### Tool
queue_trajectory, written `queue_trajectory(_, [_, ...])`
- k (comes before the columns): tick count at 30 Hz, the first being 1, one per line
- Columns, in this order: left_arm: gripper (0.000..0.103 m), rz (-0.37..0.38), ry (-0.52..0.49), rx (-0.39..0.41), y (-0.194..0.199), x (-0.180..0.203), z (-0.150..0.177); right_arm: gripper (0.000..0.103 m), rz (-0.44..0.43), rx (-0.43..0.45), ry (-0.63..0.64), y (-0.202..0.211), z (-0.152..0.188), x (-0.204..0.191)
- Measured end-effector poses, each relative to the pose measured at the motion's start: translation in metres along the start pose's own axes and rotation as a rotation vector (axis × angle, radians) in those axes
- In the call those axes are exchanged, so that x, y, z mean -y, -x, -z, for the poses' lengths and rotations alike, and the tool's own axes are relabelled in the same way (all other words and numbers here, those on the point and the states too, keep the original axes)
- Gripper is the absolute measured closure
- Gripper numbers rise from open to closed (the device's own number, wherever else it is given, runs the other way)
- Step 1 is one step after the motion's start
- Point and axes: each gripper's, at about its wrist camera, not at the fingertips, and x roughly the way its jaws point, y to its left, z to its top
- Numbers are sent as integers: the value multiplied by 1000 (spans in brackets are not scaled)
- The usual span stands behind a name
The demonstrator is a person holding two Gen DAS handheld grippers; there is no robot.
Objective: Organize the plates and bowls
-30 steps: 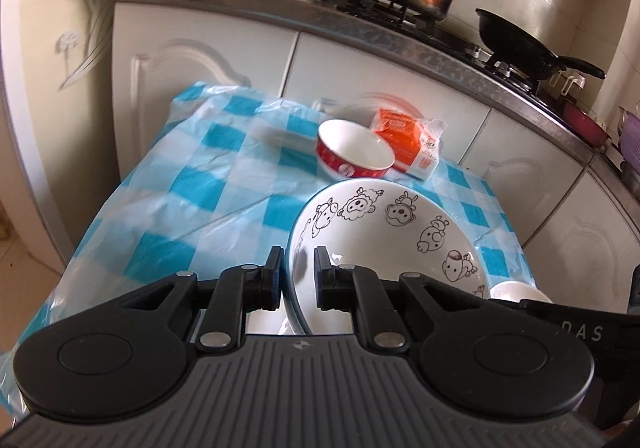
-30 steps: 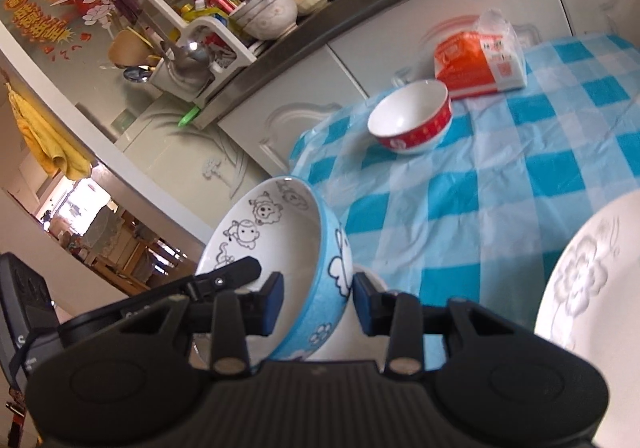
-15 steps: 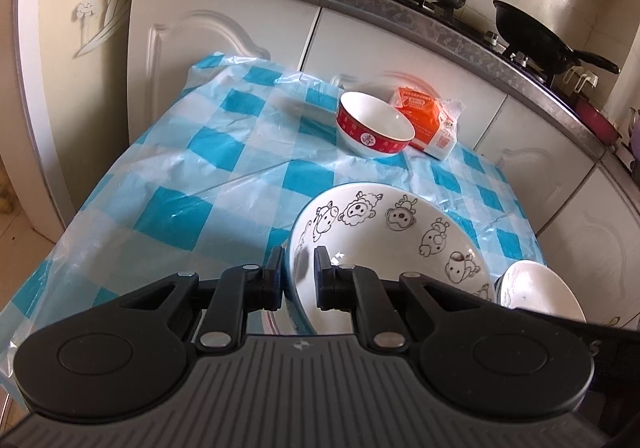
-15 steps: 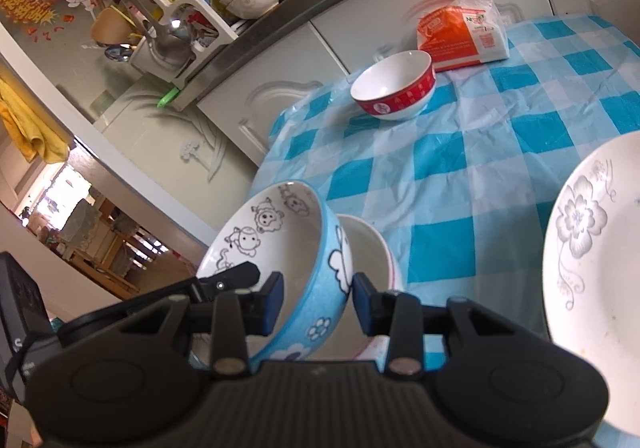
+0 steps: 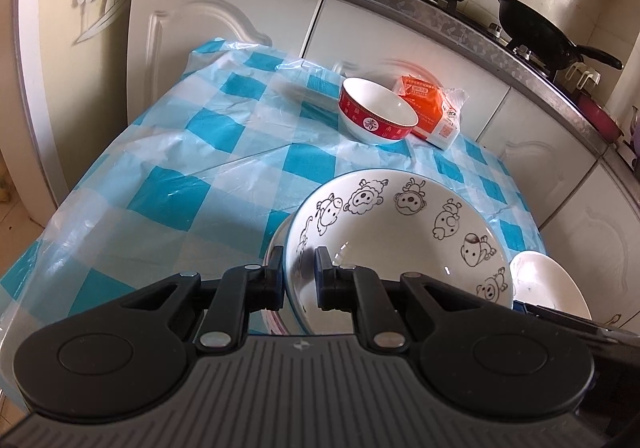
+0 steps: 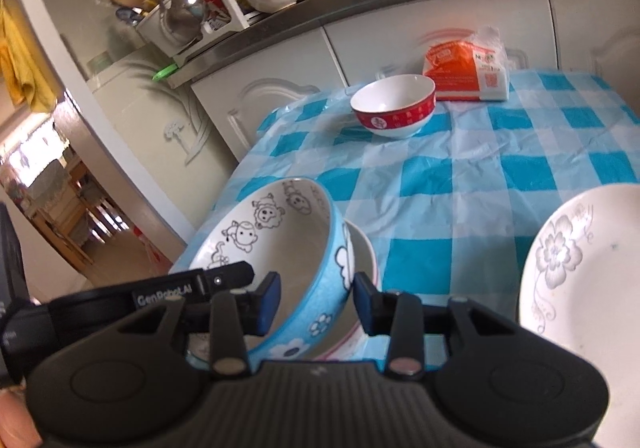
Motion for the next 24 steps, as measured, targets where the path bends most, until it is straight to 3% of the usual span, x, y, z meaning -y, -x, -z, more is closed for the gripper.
queue_trajectory(3, [93, -10, -12, 12, 1, 2, 1, 62, 28, 9, 52, 2, 2, -6])
queue_trajectory(4, [85, -18, -19, 23, 2, 3, 1, 51, 47, 22, 70, 4, 2, -9])
queue_trajectory(5, [88, -20, -20, 21, 2, 4, 0, 37, 73, 42, 95, 8, 2, -11])
queue_trajectory(6, [88, -22, -22, 20, 3, 4, 0, 33, 96, 66, 126, 12, 1, -13])
queue_trajectory(9, [82, -16, -25, 21, 6, 1, -1, 31, 114, 104, 158, 20, -3, -12])
queue_trajectory(11, [75, -7, -26, 26, 9, -1, -1, 26, 106, 113, 122, 24, -5, -3])
queue_trajectory(18, [68, 10, -31, 65, 22, -6, 1, 19, 66, 112, -52, 30, -5, 31])
queue_trajectory(20, [54, -12, -47, 95, 27, -10, 0, 16, 57, 112, -87, 30, -5, 37])
queue_trajectory(24, [51, -3, -36, 110, 33, -19, -8, 16, 37, 118, -126, 30, -7, 43])
